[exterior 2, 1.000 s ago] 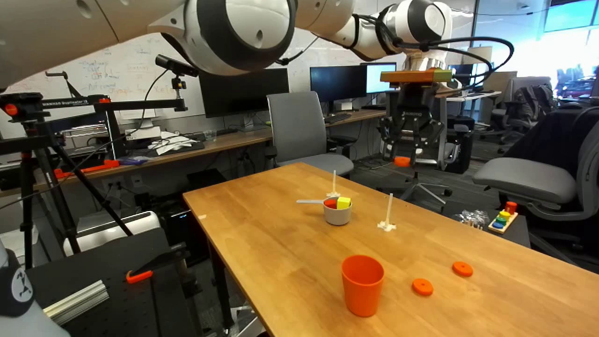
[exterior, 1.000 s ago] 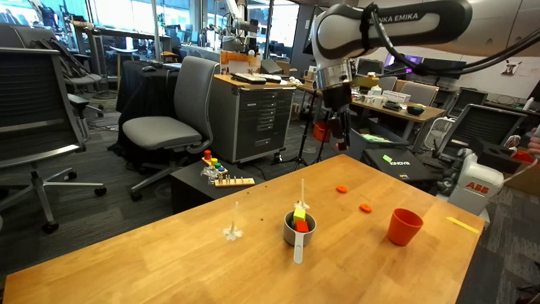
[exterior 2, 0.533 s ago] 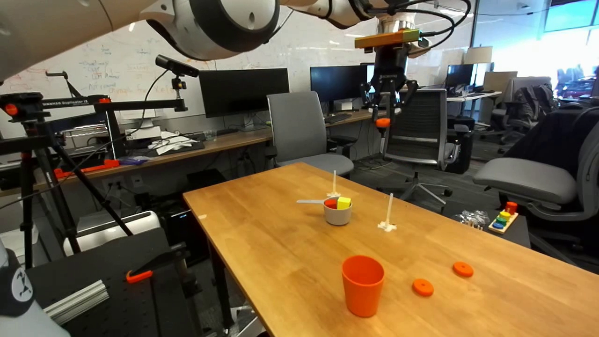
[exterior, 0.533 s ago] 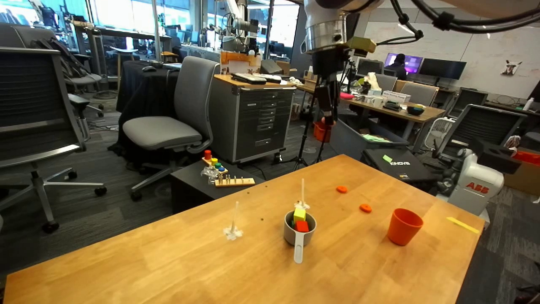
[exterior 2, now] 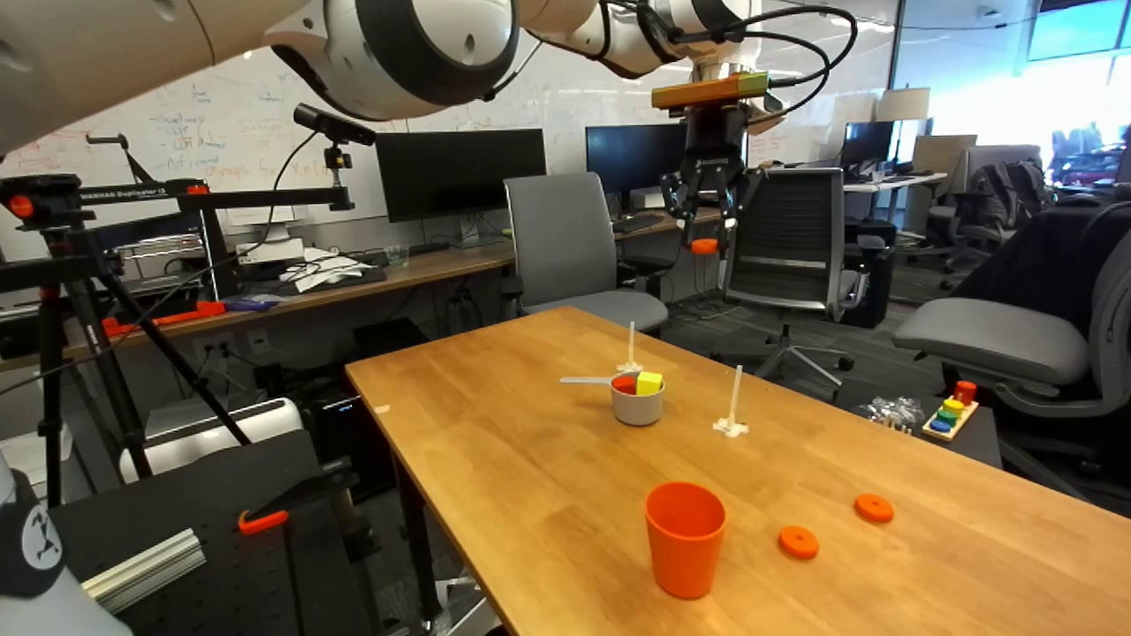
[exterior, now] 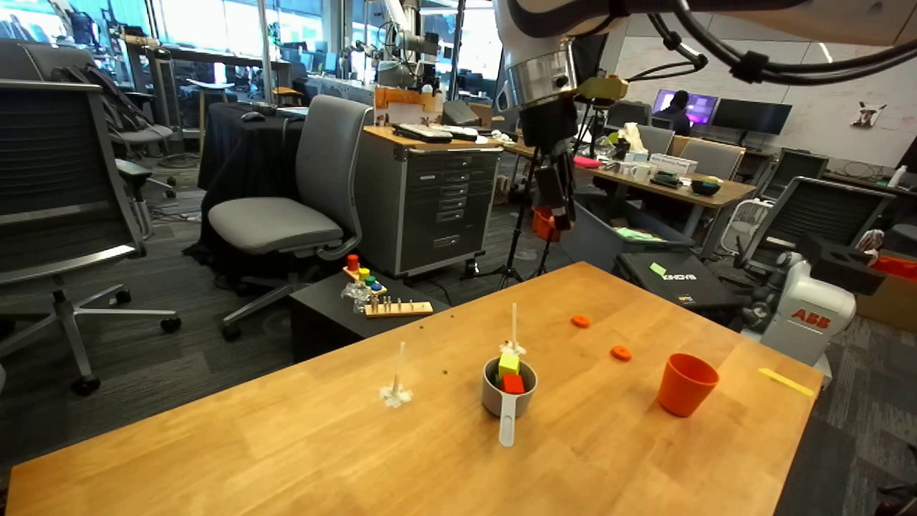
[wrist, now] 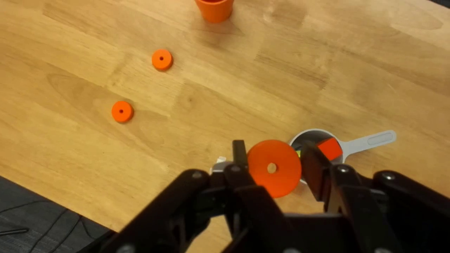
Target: Pick up the yellow, green and orange objects and put them in the silver cup then pick up the other three orange objects and put them in the orange cup
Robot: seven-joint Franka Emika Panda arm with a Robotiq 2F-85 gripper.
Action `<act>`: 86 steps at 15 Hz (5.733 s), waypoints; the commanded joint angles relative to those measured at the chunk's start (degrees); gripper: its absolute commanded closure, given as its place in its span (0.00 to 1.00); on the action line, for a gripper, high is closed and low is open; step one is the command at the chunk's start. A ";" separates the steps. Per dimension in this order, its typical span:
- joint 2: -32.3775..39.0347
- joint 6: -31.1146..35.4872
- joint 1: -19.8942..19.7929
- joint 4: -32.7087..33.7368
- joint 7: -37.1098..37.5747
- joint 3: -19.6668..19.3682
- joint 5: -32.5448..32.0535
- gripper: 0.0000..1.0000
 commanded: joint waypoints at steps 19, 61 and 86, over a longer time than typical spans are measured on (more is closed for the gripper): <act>17.29 -16.53 -13.37 2.34 0.00 -1.69 0.87 0.82; -16.53 30.39 -11.44 -52.56 8.45 -1.34 -4.97 0.00; 1.33 39.74 -15.58 -28.02 12.19 -4.66 -0.80 0.00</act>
